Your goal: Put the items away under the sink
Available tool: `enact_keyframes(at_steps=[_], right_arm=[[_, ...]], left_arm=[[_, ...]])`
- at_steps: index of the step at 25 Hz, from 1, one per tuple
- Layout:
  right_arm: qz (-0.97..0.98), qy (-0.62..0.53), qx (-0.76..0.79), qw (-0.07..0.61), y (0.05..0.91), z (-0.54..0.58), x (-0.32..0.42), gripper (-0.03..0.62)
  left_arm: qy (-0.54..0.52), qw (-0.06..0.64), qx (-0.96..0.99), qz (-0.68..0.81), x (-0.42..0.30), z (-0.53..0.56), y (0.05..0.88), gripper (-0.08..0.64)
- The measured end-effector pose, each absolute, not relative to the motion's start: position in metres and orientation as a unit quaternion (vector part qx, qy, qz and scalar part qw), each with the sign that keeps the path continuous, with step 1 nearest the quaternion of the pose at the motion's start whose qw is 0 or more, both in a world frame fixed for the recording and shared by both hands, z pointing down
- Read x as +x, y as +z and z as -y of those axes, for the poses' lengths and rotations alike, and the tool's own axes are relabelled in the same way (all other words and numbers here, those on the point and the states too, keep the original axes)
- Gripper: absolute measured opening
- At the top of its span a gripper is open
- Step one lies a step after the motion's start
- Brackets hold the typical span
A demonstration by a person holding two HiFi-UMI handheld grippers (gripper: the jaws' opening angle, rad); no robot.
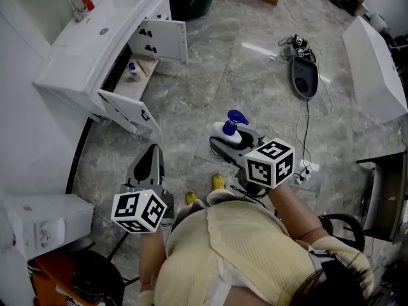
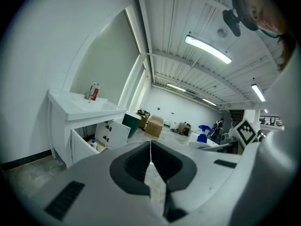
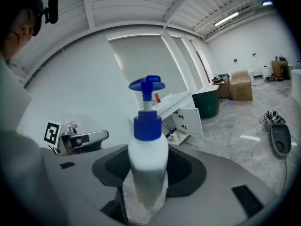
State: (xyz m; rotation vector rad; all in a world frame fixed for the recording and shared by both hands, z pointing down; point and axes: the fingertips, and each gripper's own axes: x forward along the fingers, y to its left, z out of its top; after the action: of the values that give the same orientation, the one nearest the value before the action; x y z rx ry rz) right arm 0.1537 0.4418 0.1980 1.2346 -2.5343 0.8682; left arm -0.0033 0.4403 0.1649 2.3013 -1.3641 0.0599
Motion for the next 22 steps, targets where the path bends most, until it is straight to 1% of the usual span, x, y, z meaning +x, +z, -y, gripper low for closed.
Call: enact_keyframes(at_steps=[9, 22], right_arm=[[0.858, 0.299, 0.408, 0.091, 0.203, -0.417, 0.163, 0.216], [0.873, 0.306, 0.366, 0.106, 0.216, -0.363, 0.188, 0.216]], left_arm=[[0.015, 0.233, 0.827, 0.512, 0.000, -0.418, 0.169, 0.040], [0.021, 0.238, 0.810, 0.536, 0.030, -0.373, 0.184, 0.040]])
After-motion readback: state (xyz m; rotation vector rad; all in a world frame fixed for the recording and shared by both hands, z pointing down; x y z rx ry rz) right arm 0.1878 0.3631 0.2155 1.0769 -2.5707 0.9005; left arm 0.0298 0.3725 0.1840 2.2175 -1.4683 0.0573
